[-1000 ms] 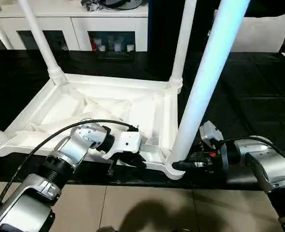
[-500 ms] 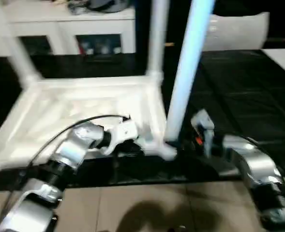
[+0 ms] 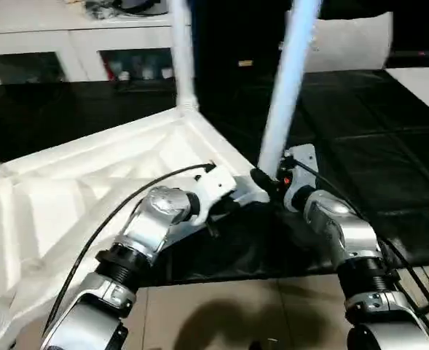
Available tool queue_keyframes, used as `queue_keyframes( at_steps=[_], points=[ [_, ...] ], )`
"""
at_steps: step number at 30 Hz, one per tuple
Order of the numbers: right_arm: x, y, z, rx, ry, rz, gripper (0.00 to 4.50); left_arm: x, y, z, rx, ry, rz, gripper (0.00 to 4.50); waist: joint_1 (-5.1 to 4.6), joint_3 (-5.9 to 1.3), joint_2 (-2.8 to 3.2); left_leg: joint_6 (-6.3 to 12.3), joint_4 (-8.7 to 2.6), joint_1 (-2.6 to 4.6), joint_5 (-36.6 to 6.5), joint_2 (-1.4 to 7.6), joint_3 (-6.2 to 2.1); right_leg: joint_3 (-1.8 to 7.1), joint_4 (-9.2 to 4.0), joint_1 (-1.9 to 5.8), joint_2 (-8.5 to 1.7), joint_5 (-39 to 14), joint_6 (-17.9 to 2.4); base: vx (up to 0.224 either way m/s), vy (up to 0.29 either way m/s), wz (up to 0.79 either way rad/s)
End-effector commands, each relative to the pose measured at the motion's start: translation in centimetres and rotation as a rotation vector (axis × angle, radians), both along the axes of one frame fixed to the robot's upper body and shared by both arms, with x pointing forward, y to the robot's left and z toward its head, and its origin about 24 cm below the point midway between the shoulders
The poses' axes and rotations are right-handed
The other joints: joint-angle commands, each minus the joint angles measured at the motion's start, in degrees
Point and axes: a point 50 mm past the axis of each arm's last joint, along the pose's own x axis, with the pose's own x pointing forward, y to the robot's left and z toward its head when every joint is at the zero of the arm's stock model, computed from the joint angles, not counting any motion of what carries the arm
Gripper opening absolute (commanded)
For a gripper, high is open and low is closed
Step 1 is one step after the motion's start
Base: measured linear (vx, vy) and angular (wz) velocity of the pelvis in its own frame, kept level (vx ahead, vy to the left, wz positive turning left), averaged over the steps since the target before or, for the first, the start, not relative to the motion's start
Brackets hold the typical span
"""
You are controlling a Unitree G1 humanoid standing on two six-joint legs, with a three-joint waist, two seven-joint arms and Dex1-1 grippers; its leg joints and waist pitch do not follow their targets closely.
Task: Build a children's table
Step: Rotate leg to tighten, then rotate table base
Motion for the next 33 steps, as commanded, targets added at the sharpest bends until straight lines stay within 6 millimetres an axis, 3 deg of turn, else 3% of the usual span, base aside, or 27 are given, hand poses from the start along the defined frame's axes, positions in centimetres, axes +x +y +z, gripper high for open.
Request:
queue_keyframes(
  at_steps=[1, 4, 8, 9, 10, 15, 16, 18, 20, 21, 22, 23, 24, 26, 29, 30, 31, 32, 33],
  points=[
    [-0.9, 0.1, -1.1, -0.003, 0.053, 0.039, 3.15, -0.1, -1.4, 1.2, 0.02, -0.072, -0.147, 0.0, 0.24, -3.82, -0.38, 4.2, -3.74, -0.41, -11.59, -0.62, 1.0, 2.0, -4.65, 3.57, -1.82, -18.48, -10.24, 0.0, 0.0, 0.0],
    [-1.7, -1.4, -1.1, -0.016, 0.043, 0.025, 3.29, 0.6, -0.5, 1.1, 0.058, -0.096, -0.141, 0.0, 1.44, -3.69, -0.49, 3.7, -3.83, -0.14, -11.77, -0.75, 1.18, 2.12, -5.0, 3.44, -1.77, -19.6, -8.67, 0.0, 0.0, 0.0],
    [-3.1, -2.9, -0.5, -0.034, -0.003, 0.035, 3.63, 1.6, 0.1, 1.5, 0.073, -0.178, -0.129, 0.0, 2.12, -3.69, -0.03, 3.19, -3.97, -0.24, -12.24, -0.82, 1.05, 2.13, -5.11, 3.69, -1.83, -19.87, -7.63, 0.0, 0.0, 0.0],
    [-3.4, -3.1, -0.4, -0.033, -0.006, 0.036, 3.74, 1.8, 0.1, 1.6, 0.073, -0.187, -0.119, 0.0, 2.17, -3.67, -0.23, 3.18, -3.96, -0.22, -12.3, -0.8, 1.11, 2.15, -5.15, 3.66, -1.8, -19.94, -7.42, 0.0, 0.0, 0.0],
    [-3.6, -3.3, -0.3, -0.037, -0.01, 0.037, 3.87, 2.0, 0.2, 1.6, 0.07, -0.198, -0.097, 0.0, 2.24, -3.74, 0.01, 3.11, -4.02, -0.34, -12.02, -0.76, 0.99, 2.11, -4.97, 3.8, -1.86, -19.62, -7.42, 0.0, 0.0, 0.0],
    [-5.0, -3.3, 0.5, -0.062, -0.048, 0.108, 4.39, 2.0, -0.1, 2.0, -0.016, -0.177, -0.098, 0.0, 2.34, -3.86, -0.15, 3.55, -3.8, -0.65, -10.66, -0.85, 0.99, 2.02, -5.01, 3.93, -1.91, -19.79, -7.19, 0.0, 0.0, 0.0],
    [-5.0, -3.2, 0.5, -0.063, -0.049, 0.11, 4.47, 2.0, -0.2, 2.0, -0.018, -0.176, -0.098, 0.43, 2.35, -3.85, -0.12, 3.82, -3.75, -0.75, -9.96, -0.85, 1.0, 2.0, -4.93, 3.88, -1.86, -18.95, -7.45, 0.0, 0.0, 0.0],
    [-5.6, -1.8, 1.5, -0.007, -0.09, 0.222, 4.5, 1.5, -0.1, 2.0, -0.057, -0.156, -0.125, 0.54, 2.39, -3.95, -0.4, 4.37, -3.73, -0.82, -9.19, -0.6, 0.96, 2.1, -4.67, 3.84, -1.96, -17.23, -8.2, 0.0, 0.0, 0.0],
    [-5.8, -1.0, 2.1, 0.031, -0.111, 0.276, 4.5, 1.5, 0.3, 2.3, -0.055, -0.201, -0.105, 0.61, 2.53, -3.99, -0.15, 4.67, -3.69, -0.87, -8.68, -0.47, 0.89, 2.16, -4.4, 3.88, -2.01, -15.59, -8.85, 0.0, 0.0, 0.0],
    [-5.9, -0.4, 2.5, 0.053, -0.126, 0.314, 4.5, 1.5, 0.8, 2.4, -0.054, -0.215, -0.089, 0.91, 2.53, -3.95, -0.36, 4.95, -3.75, -0.87, -8.77, -0.26, 0.88, 2.18, -4.18, 3.83, -2.1, -14.56, -9.75, 0.0, 0.0, 0.0],
    [-6.0, -0.3, 2.5, 0.057, -0.128, 0.321, 4.5, 1.5, 0.9, 2.5, -0.054, -0.215, -0.087, 0.98, 2.43, -3.89, -0.36, 4.85, -3.79, -0.89, -9.06, -0.19, 0.9, 2.17, -4.08, 3.82, -2.13, -14.57, -10.02, 0.0, 0.0, 0.0],
    [-6.0, 0.1, 2.7, 0.063, -0.134, 0.343, 4.5, 1.3, 1.4, 2.6, -0.052, -0.212, -0.088, 1.0, 2.48, -3.88, -0.8, 4.77, -3.84, -0.92, -9.06, -0.18, 0.87, 2.18, -3.97, 3.89, -2.28, -15.31, -10.03, 0.0, 0.0, 0.0],
    [-5.9, 0.5, 2.8, 0.066, -0.141, 0.364, 4.5, 1.0, 2.2, 2.8, -0.051, -0.207, -0.082, 1.0, 2.35, -3.75, -1.01, 4.8, -3.91, -1.01, -9.08, -0.23, 0.97, 2.21, -4.09, 3.8, -2.18, -15.96, -9.82, 0.0, 0.0, 0.0],
    [-5.6, 1.3, 3.0, 0.067, -0.149, 0.392, 4.5, 0.4, 3.9, 3.4, -0.041, -0.207, -0.073, 1.35, 1.98, -3.64, -0.69, 4.08, -4.06, -0.99, -9.55, -0.08, 0.9, 2.28, -3.95, 3.69, -2.35, -17.62, -9.54, 0.0, 0.0, 0.0],
    [-5.2, 1.9, 3.2, 0.069, -0.154, 0.403, 4.5, -0.2, 5.5, 3.8, -0.012, -0.203, -0.071, 1.49, 1.53, -3.41, -0.24, 2.95, -4.19, -0.56, -11.49, -0.2, 0.96, 2.33, -4.4, 3.14, -2.16, -21.59, -8.32, 0.0, 0.0, 0.0],
    [-4.9, 2.3, 3.2, 0.065, -0.158, 0.411, 4.5, -0.6, 6.5, 3.9, 0.009, -0.193, -0.067, 1.59, 1.63, -3.37, -1.02, 2.54, -4.31, -0.59, -11.87, -0.1, 0.82, 2.33, -4.07, 3.12, -2.27, -22.76, -7.87, 0.0, 0.0, 0.0],
    [-4.7, 2.7, 3.3, 0.062, -0.162, 0.423, 4.5, -1.1, 7.5, 4.1, 0.035, -0.177, -0.064, 1.73, 1.65, -3.23, -1.29, 2.36, -4.39, -0.53, -12.09, -0.06, 0.86, 2.44, -4.14, 2.91, -2.34, -24.1, -7.4, 0.0, 0.0, 0.0],
    [-4.1, 3.5, 3.3, 0.047, -0.162, 0.436, 4.5, -2.4, 9.3, 4.4, 0.066, -0.109, -0.067, 1.73, 1.48, -3.17, -1.06, 1.8, -4.56, -0.26, -12.56, 0.19, 0.83, 2.52, -4.23, 2.63, -2.39, -23.75, -7.74, 0.0, 0.0, 0.0],
    [-4.0, 3.6, 3.3, 0.043, -0.162, 0.437, 4.5, -2.6, 9.5, 4.5, 0.067, -0.098, -0.07, 1.73, 1.38, -3.23, -0.9, 1.27, -4.67, -0.55, -12.45, 0.24, 0.52, 2.49, -3.62, 2.89, -2.51, -22.73, -8.25, 0.0, 0.0, 0.0]
  ],
)
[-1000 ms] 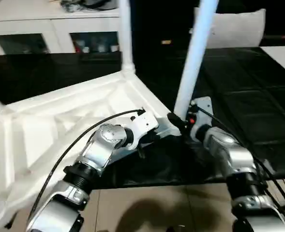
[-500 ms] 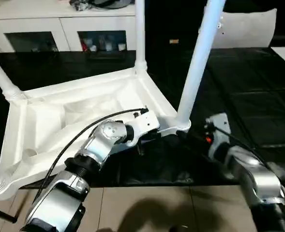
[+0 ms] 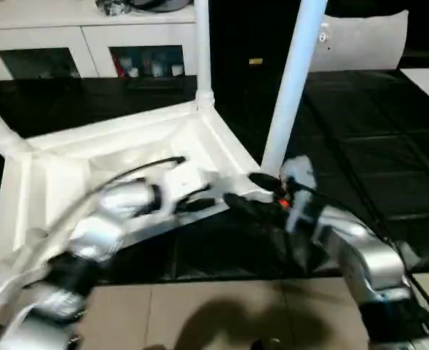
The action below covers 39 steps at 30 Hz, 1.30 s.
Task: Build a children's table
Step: Rotate table base
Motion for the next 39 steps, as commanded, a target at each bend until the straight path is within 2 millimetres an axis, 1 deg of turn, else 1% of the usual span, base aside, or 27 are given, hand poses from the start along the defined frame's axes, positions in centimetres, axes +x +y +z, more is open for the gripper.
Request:
queue_keyframes(
  at_steps=[1, 2, 3, 4, 5, 6, 8, 9, 10, 11, 12, 14, 17, 19, 21, 22, 25, 27, 29, 30, 31, 32, 34, 35, 36, 37, 39],
  points=[
    [0.5, 0.5, -0.1, -0.025, -0.009, 0.001, 4.5, -0.7, 0.8, 1.1, -0.004, 0.033, -0.01, 1.73, 0.13, -3.48, 0.28, 0.9, -4.59, -0.09, -13.52, 0.09, 0.63, 2.37, -4.11, 2.89, -2.13, -22.06, -8.41, 0.0, 0.0, 0.0],
    [1.0, 0.8, -0.1, -0.035, -0.011, -0.003, 4.5, -1.3, 1.5, 1.4, 0.014, 0.049, 0.001, 1.73, 0.05, -3.56, 0.25, 0.64, -4.54, 0.24, -13.87, 0.14, 0.71, 2.5, -4.01, 2.72, -2.11, -20.99, -9.01, 0.0, 0.0, 0.0],
    [1.2, 1.0, -0.1, -0.035, -0.016, 0.001, 4.5, -1.5, 1.8, 1.4, 0.029, 0.055, 0.011, 1.73, -0.04, -3.55, -0.63, 0.64, -4.5, 0.15, -13.25, -0.04, 0.93, 2.63, -3.74, 2.92, -1.86, -17.72, -10.35, 0.0, 0.0, 0.0],
    [1.6, 1.5, -0.2, -0.043, -0.021, 0.005, 4.5, -2.0, 2.5, 1.4, 0.066, 0.074, 0.02, 1.73, 0.17, -3.54, -0.31, 0.66, -4.45, 0.31, -13.27, -0.05, 0.88, 2.66, -3.51, 2.87, -1.87, -17.24, -10.64, 0.0, 0.0, 0.0],
    [1.7, 1.6, -0.2, -0.044, -0.022, 0.006, 4.5, -2.1, 2.6, 1.4, 0.071, 0.077, 0.021, 1.73, 0.28, -3.54, -0.49, 0.67, -4.51, 0.3, -13.27, -0.01, 0.93, 2.66, -3.5, 2.91, -1.98, -17.11, -10.77, 0.0, 0.0, 0.0],
    [2.2, 2.2, -0.4, -0.056, -0.016, -0.007, 4.5, -2.5, 3.3, 1.2, 0.123, 0.089, 0.035, 1.73, 0.23, -3.45, -0.16, 0.4, -4.58, 0.3, -13.22, -0.05, 0.86, 2.7, -3.42, 2.92, -1.92, -16.53, -10.87, 0.0, 0.0, 0.0],
    [2.4, 2.4, -0.4, -0.061, -0.012, -0.013, 4.5, -2.6, 3.5, 1.1, 0.14, 0.088, 0.041, 1.73, 0.17, -3.41, -0.25, 0.11, -4.64, 0.35, -13.48, -0.09, 0.9, 2.72, -3.47, 2.97, -1.87, -16.09, -10.94, 0.0, 0.0, 0.0],
    [2.9, 2.9, -0.7, -0.075, -0.013, -0.052, 4.5, -2.6, 3.9, 1.0, 0.158, 0.069, 0.072, 1.73, 0.23, -3.51, -0.35, 0.02, -4.58, 0.34, -13.25, -0.14, 0.9, 2.77, -3.38, 3.14, -1.9, -15.53, -10.9, 0.0, 0.0, 0.0],
    [3.2, 3.2, -0.9, -0.08, -0.008, -0.07, 4.5, -2.5, 4.1, 0.8, 0.173, 0.061, 0.089, 1.73, 0.15, -3.5, -0.21, -0.43, -4.62, 0.12, -13.15, -0.2, 0.81, 2.78, -3.2, 3.13, -2.02, -15.49, -11.02, 0.0, 0.0, 0.0],
    [3.4, 3.4, -1.1, -0.084, -0.004, -0.08, 4.5, -2.5, 4.2, 0.7, 0.184, 0.058, 0.097, 1.73, 0.14, -3.57, -0.33, -0.66, -4.57, 0.26, -13.46, -0.31, 0.83, 2.75, -3.36, 3.29, -1.99, -15.95, -10.83, 0.0, 0.0, 0.0],
    [3.6, 3.6, -1.3, -0.095, 0.003, -0.101, 4.5, -2.6, 4.3, 0.6, 0.205, 0.06, 0.1, 1.73, 0.13, -3.53, -0.35, -0.71, -4.57, 0.27, -13.61, -0.25, 0.82, 2.8, -3.37, 3.2, -2.07, -16.19, -10.78, 0.0, 0.0, 0.0],
    [3.9, 3.5, -1.5, -0.108, 0.007, -0.143, 4.5, -2.6, 4.4, 0.4, 0.216, 0.063, 0.105, 1.73, 0.13, -3.58, -0.31, -0.74, -4.54, 0.26, -13.62, -0.3, 0.8, 2.82, -3.35, 3.3, -2.02, -16.38, -10.58, 0.0, 0.0, 0.0],
    [4.8, 2.9, -1.8, -0.109, 0.026, -0.246, 4.5, -2.7, 4.3, 0.4, 0.217, 0.066, 0.116, 1.73, 0.0, -3.71, -0.23, -1.05, -4.42, 0.32, -12.54, -0.33, 0.89, 2.89, -3.03, 3.26, -1.97, -14.4, -11.28, 0.0, 0.0, 0.0],
    [5.3, 2.0, -1.9, -0.102, 0.041, -0.322, 4.5, -2.7, 4.2, 0.4, 0.218, 0.072, 0.118, 1.73, 0.07, -3.79, -0.15, -0.96, -4.37, 0.31, -11.97, -0.37, 0.91, 2.85, -2.87, 3.37, -1.85, -12.95, -11.75, 0.0, 0.0, 0.0],
    [5.8, 0.8, -2.2, -0.105, 0.055, -0.392, 4.5, -2.8, 4.1, 0.2, 0.226, 0.073, 0.115, 1.73, 0.09, -3.88, 0.16, -0.99, -4.26, 0.46, -11.79, -0.4, 0.95, 2.84, -2.79, 3.32, -1.85, -11.92, -12.19, 0.0, 0.0, 0.0],
    [6.0, 0.1, -2.3, -0.112, 0.061, -0.432, 4.5, -2.8, 4.1, 0.0, 0.231, 0.073, 0.114, 1.73, 0.16, -3.84, 0.11, -0.9, -4.24, 0.5, -11.84, -0.41, 1.02, 2.84, -2.83, 3.29, -1.79, -11.66, -12.32, 0.0, 0.0, 0.0],
    [6.9, -3.0, -2.3, -0.107, 0.089, -0.572, 4.5, -2.4, 3.6, 0.0, 0.205, 0.049, 0.112, 1.73, 0.38, -3.86, 0.24, -0.97, -4.16, 0.55, -12.25, -0.45, 1.04, 2.8, -2.83, 3.34, -1.72, -11.79, -12.34, 0.0, 0.0, 0.0],
    [7.0, -3.7, -2.3, -0.1, 0.095, -0.604, 4.5, -2.4, 3.4, 0.0, 0.196, 0.046, 0.11, 1.73, 0.96, -3.9, 0.14, -1.04, -4.07, 0.71, -12.56, -0.46, 1.15, 2.77, -2.84, 3.27, -1.7, -12.03, -12.25, 0.0, 0.0, 0.0],
    [7.4, -5.1, -1.9, -0.093, 0.092, -0.659, 4.5, -2.3, 3.0, -0.1, 0.2, 0.049, 0.097, 1.73, 1.07, -3.91, 0.5, -1.08, -4.04, 0.55, -12.88, -0.58, 1.09, 2.71, -2.87, 3.43, -1.71, -12.39, -11.87, 0.0, 0.0, 0.0],
    [7.5, -6.3, -1.6, -0.089, 0.085, -0.697, 4.5, -2.2, 2.8, -0.3, 0.208, 0.042, 0.088, 1.73, 0.94, -3.97, 0.18, -0.97, -4.01, 0.34, -13.04, -0.64, 1.04, 2.63, -2.9, 3.6, -1.73, -12.83, -11.69, 0.0, 0.0, 0.0],
    [7.5, -6.7, -1.5, -0.087, 0.083, -0.708, 4.5, -2.1, 2.7, -0.3, 0.21, 0.038, 0.086, 1.73, 0.94, -3.97, 0.18, -0.97, -4.01, 0.34, -13.04, -0.64, 1.04, 2.63, -2.9, 3.6, -1.73, -12.83, -11.69, 0.0, 0.0, 0.0],
    [7.5, -7.8, -1.3, -0.088, 0.077, -0.734, 4.5, -1.8, 2.5, -0.5, 0.215, 0.022, 0.082, 1.73, 1.07, -4.02, 0.05, -0.65, -3.83, 0.56, -13.21, -0.75, 1.19, 2.63, -3.18, 3.44, -1.64, -13.55, -11.45, 0.0, 0.0, 0.0],
    [7.4, -8.8, -1.4, -0.101, 0.075, -0.755, 4.5, -1.4, 2.3, -0.6, 0.23, 0.002, 0.082, 1.73, 1.16, -4.03, -0.19, -0.31, -3.8, 0.1, -12.11, -0.76, 1.1, 2.59, -3.03, 3.74, -1.73, -13.85, -11.14, 0.0, 0.0, 0.0],
    [7.3, -9.2, -1.4, -0.107, 0.076, -0.765, 4.5, -1.3, 2.2, -0.7, 0.238, -0.009, 0.081, 1.73, 1.09, -3.94, -0.36, -0.16, -3.83, 0.04, -12.29, -0.81, 1.11, 2.5, -3.28, 3.69, -1.62, -14.97, -10.79, 0.0, 0.0, 0.0],
    [7.2, -9.9, -1.6, -0.118, 0.078, -0.783, 4.5, -1.0, 2.0, -0.8, 0.236, -0.025, 0.081, 1.73, 1.28, -4.07, -0.31, -0.13, -3.65, 0.25, -12.16, -0.8, 1.21, 2.57, -3.33, 3.55, -1.73, -15.67, -10.65, 0.0, 0.0, 0.0],
    [7.2, -9.9, -1.6, -0.118, 0.078, -0.783, 4.5, -1.0, 2.0, -0.8, 0.236, -0.025, 0.081, 1.73, 1.34, -4.05, -0.3, -0.12, -3.68, 0.23, -12.05, -0.76, 1.22, 2.54, -3.32, 3.52, -1.7, -15.66, -10.63, 0.0, 0.0, 0.0],
    [6.9, -11.0, -1.7, -0.127, 0.082, -0.808, 4.5, -0.3, 1.4, -0.9, 0.221, -0.059, 0.104, 1.73, 1.32, -4.06, -0.25, -0.12, -3.69, 0.18, -12.01, -0.71, 1.16, 2.45, -3.34, 3.53, -1.69, -15.98, -10.41, 0.0, 0.0, 0.0]
  ],
)
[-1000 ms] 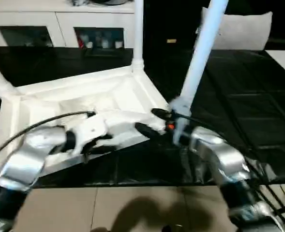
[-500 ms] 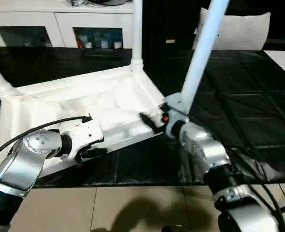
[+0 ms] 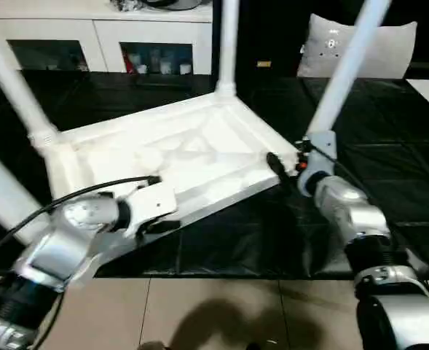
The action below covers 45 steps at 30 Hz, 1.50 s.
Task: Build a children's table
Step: Rotate table base
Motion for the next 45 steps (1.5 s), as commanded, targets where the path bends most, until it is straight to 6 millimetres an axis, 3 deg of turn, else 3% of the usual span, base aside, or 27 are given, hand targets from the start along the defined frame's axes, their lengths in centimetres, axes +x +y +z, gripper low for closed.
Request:
queue_keyframes(
  at_steps=[1, 3, 16, 20, 24, 25, 26, 29, 30, 32, 35, 39, 40, 45],
  points=[
    [-0.3, -3.7, 0.3, -0.02, -0.02, -0.13, 4.5, 0.8, 0.7, 0.0, 0.026, -0.043, 0.058, 1.73, -0.45, -4.13, 0.48, 0.2, -3.83, 0.02, -12.19, -0.7, 1.21, 2.33, -3.85, 3.3, -1.49, -16.43, -9.77, 0.0, 0.0, 0.0],
    [-0.5, -4.3, 0.2, -0.027, -0.017, -0.143, 4.5, 1.3, 0.6, -0.1, 0.041, -0.077, 0.069, 1.73, -0.25, -4.23, 0.67, 0.33, -3.8, -0.19, -11.39, -0.67, 1.12, 2.29, -3.52, 3.5, -1.51, -14.52, -10.19, 0.0, 0.0, 0.0],
    [-2.0, -7.5, -0.8, -0.086, 0.018, -0.233, 4.5, 3.7, -0.2, 0.3, 0.007, -0.296, 0.15, 1.73, -0.12, -4.46, 0.19, 0.97, -3.47, -0.5, -10.43, -0.91, 1.13, 2.0, -3.68, 3.77, -1.44, -15.01, -9.24, 0.0, 0.0, 0.0],
    [-2.3, -7.5, -1.0, -0.093, 0.019, -0.233, 4.5, 3.9, -0.2, -0.2, 0.011, -0.327, 0.181, 1.73, -0.67, -4.31, 0.15, 1.5, -3.41, -0.77, -11.46, -1.0, 1.12, 1.75, -4.16, 3.68, -1.36, -17.92, -8.33, 0.0, 0.0, 0.0],
    [-2.5, -6.9, -1.0, -0.05, 0.004, -0.207, 4.5, 4.1, -0.4, -0.4, -0.049, -0.4, 0.253, 1.73, -0.99, -4.28, 0.23, 1.88, -3.33, -0.52, -13.51, -1.03, 1.13, 1.52, -4.75, 3.36, -1.39, -22.03, -7.22, 0.0, 0.0, 0.0],
    [-2.5, -6.4, -1.0, -0.037, -0.004, -0.187, 4.5, 3.9, -0.6, -0.5, -0.099, -0.409, 0.279, 1.73, -1.1, -4.2, 0.65, 1.9, -3.39, -0.52, -13.79, -0.98, 1.06, 1.46, -4.9, 3.28, -1.37, -22.39, -6.96, 0.0, 0.0, 0.0],
    [-2.6, -5.8, -1.1, -0.023, -0.008, -0.164, 4.5, 3.5, -0.7, -0.5, -0.158, -0.41, 0.313, 1.73, -1.18, -4.26, 0.48, 1.96, -3.3, -0.61, -13.57, -0.99, 1.1, 1.48, -4.88, 3.37, -1.33, -21.88, -6.96, 0.0, 0.0, 0.0],
    [-3.1, -4.3, -1.4, -0.004, -0.02, -0.106, 4.5, 2.1, -0.9, -0.7, -0.363, -0.39, 0.435, 1.73, -1.23, -4.54, 0.77, 2.43, -3.38, -0.76, -12.88, -0.67, 0.94, 1.51, -4.48, 3.47, -1.46, -19.4, -8.18, 0.0, 0.0, 0.0],
    [-3.2, -3.7, -1.5, 0.017, -0.026, -0.084, 4.5, 1.5, -0.8, -0.8, -0.44, -0.38, 0.491, 2.02, -1.44, -4.48, 0.82, 2.89, -3.39, -1.04, -12.12, -0.51, 1.01, 1.62, -4.27, 3.44, -1.43, -16.5, -9.78, 0.0, 0.0, 0.0],
    [-3.4, -3.0, -1.5, 0.029, -0.037, -0.057, 4.5, 0.8, -0.5, -0.9, -0.503, -0.382, 0.537, 2.07, -1.56, -4.49, 0.77, 3.14, -3.41, -0.98, -12.7, -0.5, 0.98, 1.55, -4.32, 3.42, -1.3, -16.4, -9.92, 0.0, 0.0, 0.0],
    [-3.6, -2.3, -1.6, 0.032, -0.045, -0.026, 4.5, 0.0, -0.2, -1.1, -0.543, -0.387, 0.558, 2.35, -1.63, -4.15, 0.57, 3.44, -3.6, -0.91, -14.7, -0.52, 0.98, 1.48, -4.72, 3.26, -1.25, -19.5, -8.71, 0.0, 0.0, 0.0],
    [-4.6, 0.3, -1.7, 0.048, -0.065, 0.114, 4.5, -3.7, 1.1, -2.0, -0.618, -0.427, 0.634, 2.52, -1.87, -3.92, 0.65, 3.29, -3.93, -0.87, -16.67, -0.27, 0.84, 1.53, -5.31, 2.94, -1.32, -23.33, -6.36, 0.0, 0.0, 0.0],
    [-4.7, 0.5, -1.8, 0.046, -0.066, 0.123, 4.5, -3.9, 1.2, -2.0, -0.621, -0.43, 0.64, 2.84, -1.93, -3.89, 0.68, 3.32, -3.99, -0.97, -16.62, -0.17, 0.84, 1.61, -5.26, 2.9, -1.3, -22.74, -6.46, 0.0, 0.0, 0.0],
    [-5.7, 1.5, -2.4, 0.046, -0.048, 0.176, 4.5, -7.3, 2.5, -2.5, -0.624, -0.429, 0.725, 3.07, -1.51, -3.3, 0.75, 2.74, -4.21, -0.4, -20.33, -0.11, 0.8, 1.64, -6.04, 2.2, -1.26, -27.54, -4.71, 0.0, 0.0, 0.0]
  ],
)
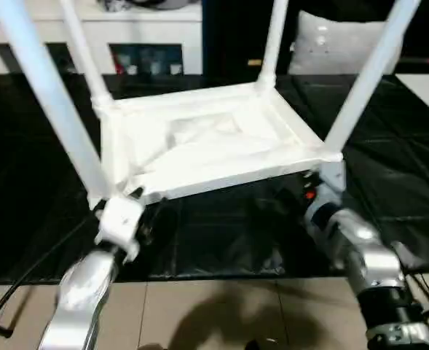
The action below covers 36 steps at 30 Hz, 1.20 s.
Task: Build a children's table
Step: Rotate table base
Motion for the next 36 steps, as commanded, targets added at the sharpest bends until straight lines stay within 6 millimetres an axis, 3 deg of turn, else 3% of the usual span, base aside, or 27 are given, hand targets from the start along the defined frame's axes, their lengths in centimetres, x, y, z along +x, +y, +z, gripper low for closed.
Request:
queue_keyframes(
  at_steps=[1, 5, 6, 9, 11, 14, 20, 22, 24, 33, 36],
  points=[
    [-0.4, 0.0, 0.0, -0.009, 0.002, 0.012, 4.5, -0.9, 0.5, 0.5, -0.01, -0.02, 0.03, 3.31, -0.15, -2.95, 0.24, 2.45, -4.52, -0.31, -21.3, -0.24, 0.69, 1.58, -5.67, 2.34, -1.36, -29.0, -4.42, 0.0, 0.0, 0.0],
    [-0.9, 0.2, -0.3, -0.011, 0.01, 0.022, 4.5, -2.4, 1.3, 0.4, -0.028, -0.02, 0.111, 3.39, -0.16, -3.03, 0.5, 2.12, -4.46, -0.09, -22.2, -0.47, 0.53, 1.55, -6.13, 2.07, -1.23, -30.65, -2.7, 0.0, 0.0, 0.0],
    [-1.1, 0.3, -0.4, -0.01, 0.012, 0.025, 4.5, -2.9, 1.5, 0.5, -0.041, -0.029, 0.154, 3.72, -0.26, -2.89, 0.5, 2.06, -4.63, -0.43, -22.27, -0.36, 0.42, 1.53, -6.03, 2.28, -1.24, -30.19, -2.74, 0.0, 0.0, 0.0],
    [-1.2, 0.4, -0.6, -0.01, 0.016, 0.028, 4.5, -3.4, 1.7, 0.4, -0.067, -0.025, 0.202, 3.77, -0.34, -2.88, 0.41, 2.14, -4.46, -0.31, -23.0, -0.54, 0.44, 1.37, -6.43, 2.07, -1.21, -31.86, -2.05, 0.0, 0.0, 0.0],
    [-1.3, 0.5, -0.6, -0.01, 0.018, 0.028, 4.5, -3.6, 1.7, 0.4, -0.067, -0.026, 0.22, 4.04, -0.31, -2.78, 0.29, 2.24, -4.45, -0.31, -23.25, -0.59, 0.38, 1.32, -6.5, 1.99, -1.22, -32.84, -1.5, 0.0, 0.0, 0.0],
    [-1.2, 0.7, -0.6, -0.013, 0.019, 0.038, 4.5, -3.3, 2.0, 0.5, -0.063, -0.036, 0.241, 4.21, -0.32, -2.89, 0.23, 2.21, -4.35, -0.28, -22.87, -0.72, 0.35, 1.3, -6.59, 1.91, -1.12, -33.22, -0.67, 0.0, 0.0, 0.0],
    [-1.1, 1.2, -0.3, -0.016, 0.0, 0.068, 4.5, -0.7, 3.7, 0.6, -0.036, -0.056, 0.264, 4.39, -0.17, -3.11, 0.38, 2.23, -4.44, -0.31, -21.35, -0.82, 0.28, 1.45, -6.19, 2.15, -1.08, -29.96, -1.35, 0.0, 0.0, 0.0],
    [-1.0, 1.3, -0.2, -0.017, -0.003, 0.075, 4.5, 0.1, 4.0, 0.8, -0.02, -0.064, 0.258, 4.39, -0.09, -3.22, 0.51, 2.12, -4.58, -0.46, -20.27, -0.66, 0.17, 1.59, -5.8, 2.42, -1.21, -27.84, -2.19, 0.0, 0.0, 0.0],
    [-0.7, 1.4, -0.1, -0.022, -0.006, 0.076, 4.5, 2.2, 4.7, 1.5, 0.02, -0.088, 0.239, 4.39, -0.01, -3.48, 0.26, 2.21, -4.51, -0.38, -19.09, -0.59, 0.26, 1.79, -5.31, 2.52, -1.22, -24.93, -3.46, 0.0, 0.0, 0.0],
    [0.6, 0.9, -0.9, -0.116, 0.048, -0.004, 4.5, 6.3, 5.5, 2.6, 0.004, -0.067, 0.141, 4.39, 0.28, -4.05, 0.39, 1.23, -4.09, -0.32, -12.38, -0.68, 0.69, 2.32, -3.57, 3.21, -1.62, -13.88, -9.44, 0.0, 0.0, 0.0],
    [1.5, 0.1, -1.2, -0.166, 0.077, -0.058, 4.5, 7.3, 4.8, 2.9, -0.007, -0.049, 0.015, 4.39, 0.27, -4.06, 0.05, 1.32, -4.01, -0.18, -12.23, -0.84, 0.83, 2.29, -3.63, 3.18, -1.74, -15.18, -9.87, 0.0, 0.0, 0.0]
  ],
)
